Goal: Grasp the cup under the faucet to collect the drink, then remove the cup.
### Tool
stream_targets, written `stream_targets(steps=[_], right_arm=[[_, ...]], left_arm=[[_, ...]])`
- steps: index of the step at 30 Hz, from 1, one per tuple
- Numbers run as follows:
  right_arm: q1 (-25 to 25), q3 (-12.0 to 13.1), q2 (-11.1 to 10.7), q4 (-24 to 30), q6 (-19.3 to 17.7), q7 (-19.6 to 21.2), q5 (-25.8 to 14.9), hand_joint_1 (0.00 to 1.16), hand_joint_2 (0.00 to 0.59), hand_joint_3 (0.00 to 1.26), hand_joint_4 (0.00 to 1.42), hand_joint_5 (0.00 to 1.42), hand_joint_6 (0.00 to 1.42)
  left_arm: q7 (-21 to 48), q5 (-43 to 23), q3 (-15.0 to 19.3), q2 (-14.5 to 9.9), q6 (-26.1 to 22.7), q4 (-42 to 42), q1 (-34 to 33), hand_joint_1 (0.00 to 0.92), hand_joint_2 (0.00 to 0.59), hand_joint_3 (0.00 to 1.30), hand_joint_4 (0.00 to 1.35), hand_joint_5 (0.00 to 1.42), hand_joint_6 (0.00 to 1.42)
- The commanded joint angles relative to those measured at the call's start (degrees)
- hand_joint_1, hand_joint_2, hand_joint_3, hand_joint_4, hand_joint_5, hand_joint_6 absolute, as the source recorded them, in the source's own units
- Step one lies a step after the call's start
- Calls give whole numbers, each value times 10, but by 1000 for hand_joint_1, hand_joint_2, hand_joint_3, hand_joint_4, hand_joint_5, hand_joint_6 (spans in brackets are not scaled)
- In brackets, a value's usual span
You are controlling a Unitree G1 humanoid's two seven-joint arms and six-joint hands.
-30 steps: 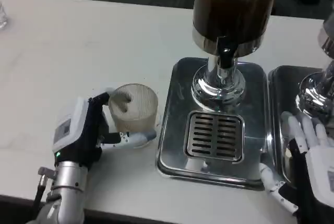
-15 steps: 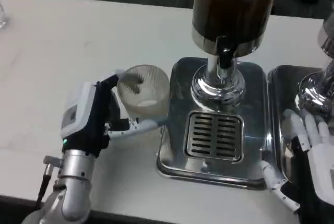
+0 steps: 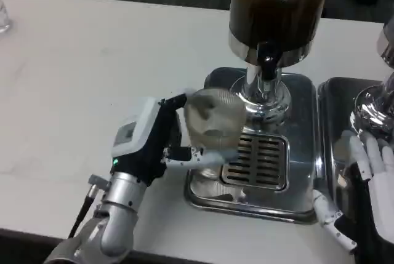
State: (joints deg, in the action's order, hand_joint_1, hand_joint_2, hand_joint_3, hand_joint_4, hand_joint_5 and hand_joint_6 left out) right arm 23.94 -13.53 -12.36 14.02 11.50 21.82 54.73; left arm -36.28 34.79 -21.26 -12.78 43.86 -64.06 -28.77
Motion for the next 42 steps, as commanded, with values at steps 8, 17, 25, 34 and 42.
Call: stream_targets(steps=[8,17,25,34,42], right_arm=[[9,8,12,11,4,19,7,237,453,54,0,0,66],[6,10,23,6,7,30,4,237,453,54,0,0,66],[11,15,25,8,5,32,2,232,456,54,0,0,65],[10,14,29,3,3,32,-1,203,450,54,0,0,64],[3,15,18,-5,-5,31,-3,137,434,54,0,0,64]], left_arm=[[-4,27,-33,56,-51,-55,-78,666,0,893,1070,1203,1306],[-11,43,-64,94,-96,-80,-98,670,4,901,1084,1203,1321],[-26,57,-87,88,-118,-88,-88,683,0,877,1038,1188,1304],[-30,50,-92,78,-115,-87,-85,573,16,638,787,996,1095],[-13,40,-89,67,-100,-84,-75,325,47,297,466,706,752]])
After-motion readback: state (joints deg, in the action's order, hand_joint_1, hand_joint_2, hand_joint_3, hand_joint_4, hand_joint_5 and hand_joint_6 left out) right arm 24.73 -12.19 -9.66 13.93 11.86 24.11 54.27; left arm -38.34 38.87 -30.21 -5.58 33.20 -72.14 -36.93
